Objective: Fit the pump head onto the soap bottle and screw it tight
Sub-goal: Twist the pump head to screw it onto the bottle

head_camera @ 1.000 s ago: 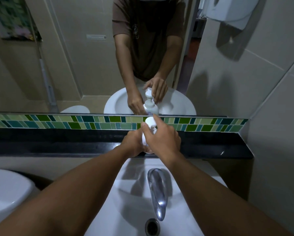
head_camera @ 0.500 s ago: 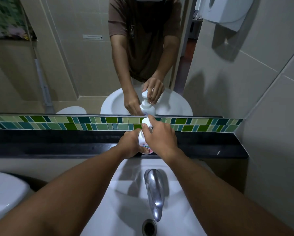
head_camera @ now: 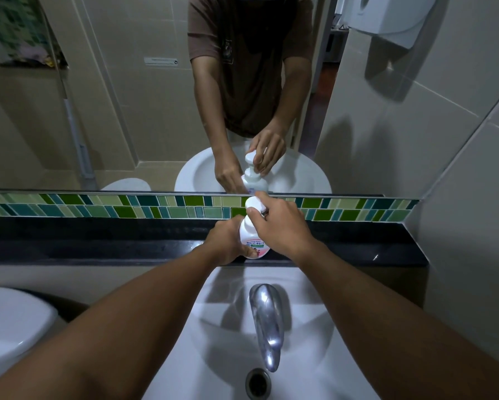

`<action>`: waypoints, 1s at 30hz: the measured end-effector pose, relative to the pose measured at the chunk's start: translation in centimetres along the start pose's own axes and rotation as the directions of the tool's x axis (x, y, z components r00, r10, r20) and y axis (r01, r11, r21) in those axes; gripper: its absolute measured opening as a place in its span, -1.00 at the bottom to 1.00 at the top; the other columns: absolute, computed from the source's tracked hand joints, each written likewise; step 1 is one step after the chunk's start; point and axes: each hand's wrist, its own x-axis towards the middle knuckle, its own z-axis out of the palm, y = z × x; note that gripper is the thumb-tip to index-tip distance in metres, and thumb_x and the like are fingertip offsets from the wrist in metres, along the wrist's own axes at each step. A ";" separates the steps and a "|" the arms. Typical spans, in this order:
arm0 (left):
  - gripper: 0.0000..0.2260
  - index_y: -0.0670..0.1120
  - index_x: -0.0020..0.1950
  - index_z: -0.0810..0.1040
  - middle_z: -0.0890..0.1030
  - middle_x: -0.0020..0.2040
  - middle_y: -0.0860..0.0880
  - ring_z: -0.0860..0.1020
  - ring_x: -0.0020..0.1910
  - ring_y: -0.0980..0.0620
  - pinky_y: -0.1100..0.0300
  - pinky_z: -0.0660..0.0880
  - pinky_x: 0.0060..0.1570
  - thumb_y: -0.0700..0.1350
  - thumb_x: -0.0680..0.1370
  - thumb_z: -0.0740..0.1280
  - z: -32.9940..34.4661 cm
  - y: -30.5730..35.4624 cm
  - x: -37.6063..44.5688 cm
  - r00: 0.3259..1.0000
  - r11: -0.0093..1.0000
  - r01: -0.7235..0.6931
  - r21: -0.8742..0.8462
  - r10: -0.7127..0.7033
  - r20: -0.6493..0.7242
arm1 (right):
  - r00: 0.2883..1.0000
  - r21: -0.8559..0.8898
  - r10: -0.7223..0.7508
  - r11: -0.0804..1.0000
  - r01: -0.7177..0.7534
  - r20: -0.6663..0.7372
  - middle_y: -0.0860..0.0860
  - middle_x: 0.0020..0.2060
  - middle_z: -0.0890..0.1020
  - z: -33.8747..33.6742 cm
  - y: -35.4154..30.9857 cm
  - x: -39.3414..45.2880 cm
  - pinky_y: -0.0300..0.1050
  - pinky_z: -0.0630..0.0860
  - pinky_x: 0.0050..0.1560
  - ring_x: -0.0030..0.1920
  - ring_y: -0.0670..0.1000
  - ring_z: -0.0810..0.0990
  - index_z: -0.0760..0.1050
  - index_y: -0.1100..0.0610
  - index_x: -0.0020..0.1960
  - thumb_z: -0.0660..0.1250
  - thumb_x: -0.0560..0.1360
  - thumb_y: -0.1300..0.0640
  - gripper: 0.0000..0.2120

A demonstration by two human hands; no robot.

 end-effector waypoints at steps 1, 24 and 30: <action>-0.33 0.11 0.21 0.57 0.71 0.08 0.05 0.66 0.01 -0.06 -0.02 0.62 0.09 0.07 0.15 0.73 0.0 0.0 0.0 1.000 1.000 -0.001 -0.004 0.001 0.000 | 1.000 0.010 -0.004 1.000 0.004 -0.004 0.15 0.18 0.70 0.0 0.0 0.0 0.08 0.51 0.11 0.23 0.29 0.58 0.41 -0.05 0.53 0.24 0.64 -0.08 -0.53; -0.30 0.08 0.25 0.55 0.71 0.09 0.04 0.66 0.02 -0.05 0.00 0.63 0.08 0.05 0.18 0.73 0.1 0.1 -0.1 1.000 1.000 -0.003 -0.020 0.003 0.002 | 1.000 0.057 0.015 0.998 -0.014 -0.027 0.15 0.20 0.68 0.5 0.1 -0.4 0.06 0.55 0.10 0.18 0.24 0.62 0.40 0.00 0.52 0.23 0.65 -0.10 -0.53; -0.25 0.01 0.36 0.53 0.69 0.17 0.02 0.64 0.12 -0.03 0.13 0.55 0.09 -0.10 0.23 0.73 -0.4 0.3 -0.4 0.999 0.997 -0.009 -0.082 0.012 0.030 | 0.999 0.225 0.043 0.974 -0.034 -0.033 0.10 0.40 0.58 -0.1 0.3 -1.2 -0.01 0.52 0.27 0.34 0.13 0.57 0.30 -0.03 0.62 0.38 0.58 -0.15 -0.33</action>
